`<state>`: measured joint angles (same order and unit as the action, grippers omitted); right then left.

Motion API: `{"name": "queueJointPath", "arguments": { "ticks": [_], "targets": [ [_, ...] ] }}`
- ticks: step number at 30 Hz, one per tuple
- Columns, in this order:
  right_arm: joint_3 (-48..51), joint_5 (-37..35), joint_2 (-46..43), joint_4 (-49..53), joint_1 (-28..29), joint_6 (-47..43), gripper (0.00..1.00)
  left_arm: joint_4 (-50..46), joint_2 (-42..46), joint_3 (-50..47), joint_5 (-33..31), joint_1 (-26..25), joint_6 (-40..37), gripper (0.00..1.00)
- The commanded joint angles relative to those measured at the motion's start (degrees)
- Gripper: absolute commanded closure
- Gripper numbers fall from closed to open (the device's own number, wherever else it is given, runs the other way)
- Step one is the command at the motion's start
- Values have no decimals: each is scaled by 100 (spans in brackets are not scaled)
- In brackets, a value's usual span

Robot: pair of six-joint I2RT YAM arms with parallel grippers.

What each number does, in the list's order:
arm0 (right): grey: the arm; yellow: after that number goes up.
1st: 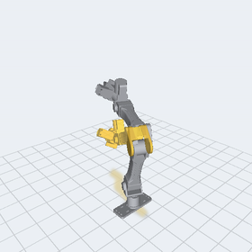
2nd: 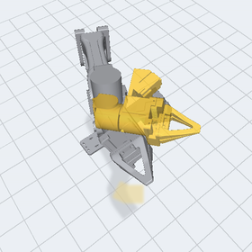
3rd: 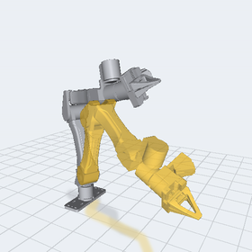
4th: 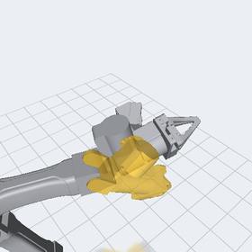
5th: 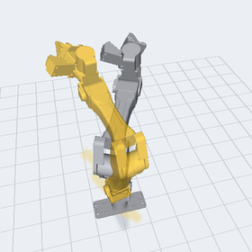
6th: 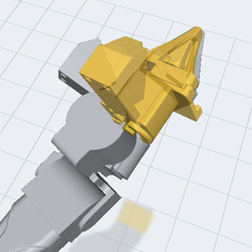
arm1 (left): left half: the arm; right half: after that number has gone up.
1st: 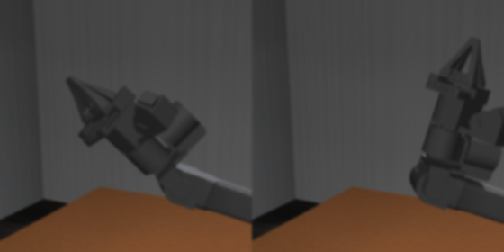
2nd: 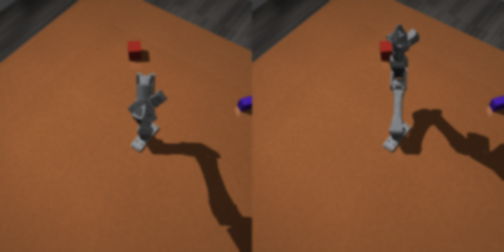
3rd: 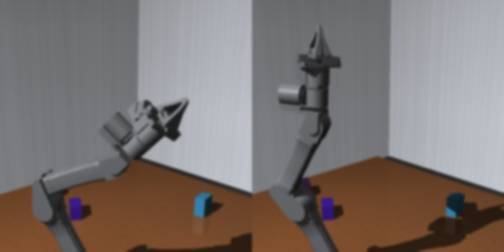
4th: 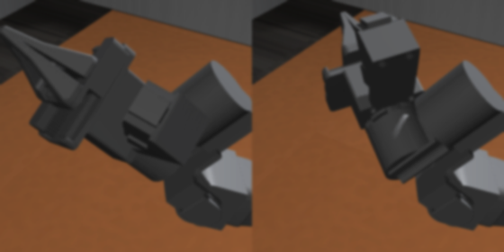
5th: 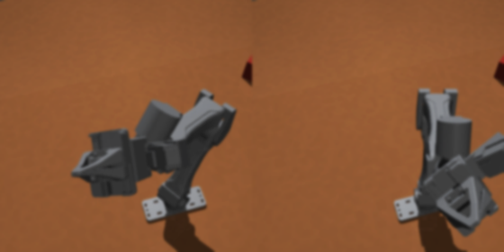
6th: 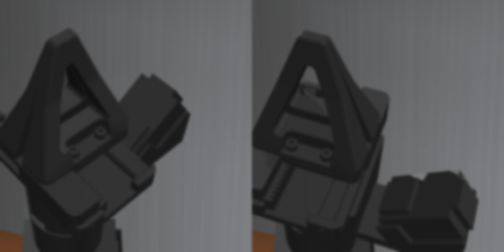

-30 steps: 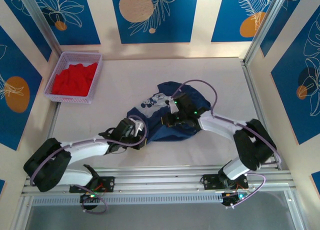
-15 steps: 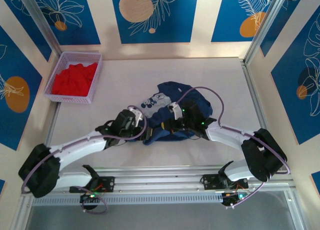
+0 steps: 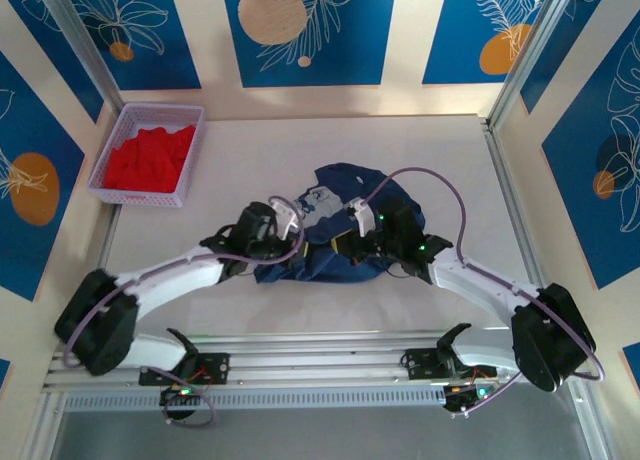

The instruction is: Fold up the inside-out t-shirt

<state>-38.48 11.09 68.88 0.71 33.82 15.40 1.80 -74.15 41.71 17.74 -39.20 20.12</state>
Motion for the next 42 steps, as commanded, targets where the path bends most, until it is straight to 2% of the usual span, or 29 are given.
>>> {"name": "queueJointPath", "arguments": {
  "ticks": [1,6,11,14,15,17,20,23,26,29,32,35,37,40,42],
  "targets": [
    [-346,-69,-272,452,-125,-573,99,944,939,3,1590,85,-50,100],
    [-533,-11,-506,593,-218,-649,89,712,1342,135,1702,348,-320,100],
    [-684,-21,-854,1039,-227,-852,70,725,1333,364,1785,475,-275,100],
    [-671,340,-982,1028,-218,-1022,60,602,1315,442,1848,475,-319,100],
    [-697,426,-962,1028,-211,-1087,53,555,1325,458,1858,477,-338,100],
    [-737,572,-854,965,-199,-1169,46,464,1326,482,1813,476,-362,100],
    [-821,690,-609,769,-93,-1166,42,444,1329,495,1812,475,-349,100],
    [-937,462,-331,669,19,-1162,42,436,1305,496,1831,475,-337,100],
    [-1052,431,-91,573,37,-1102,47,396,1298,488,1830,475,-354,100],
    [-1174,618,99,666,32,-1059,71,276,1348,500,1678,475,-401,100],
    [-1160,1089,46,695,-30,-909,99,65,1411,511,1134,486,-430,100],
    [-1135,2117,-43,573,-270,-480,100,-477,1357,652,-107,484,-455,99],
    [-1098,2742,-26,338,-408,-55,100,-962,1208,854,-1089,484,-497,82],
    [-1040,3058,0,-50,-510,455,100,-1407,1036,1072,-1582,470,-670,62],
    [-993,3096,19,-269,-581,721,100,-1505,1094,1078,-1650,442,-683,55]
  ]
}}
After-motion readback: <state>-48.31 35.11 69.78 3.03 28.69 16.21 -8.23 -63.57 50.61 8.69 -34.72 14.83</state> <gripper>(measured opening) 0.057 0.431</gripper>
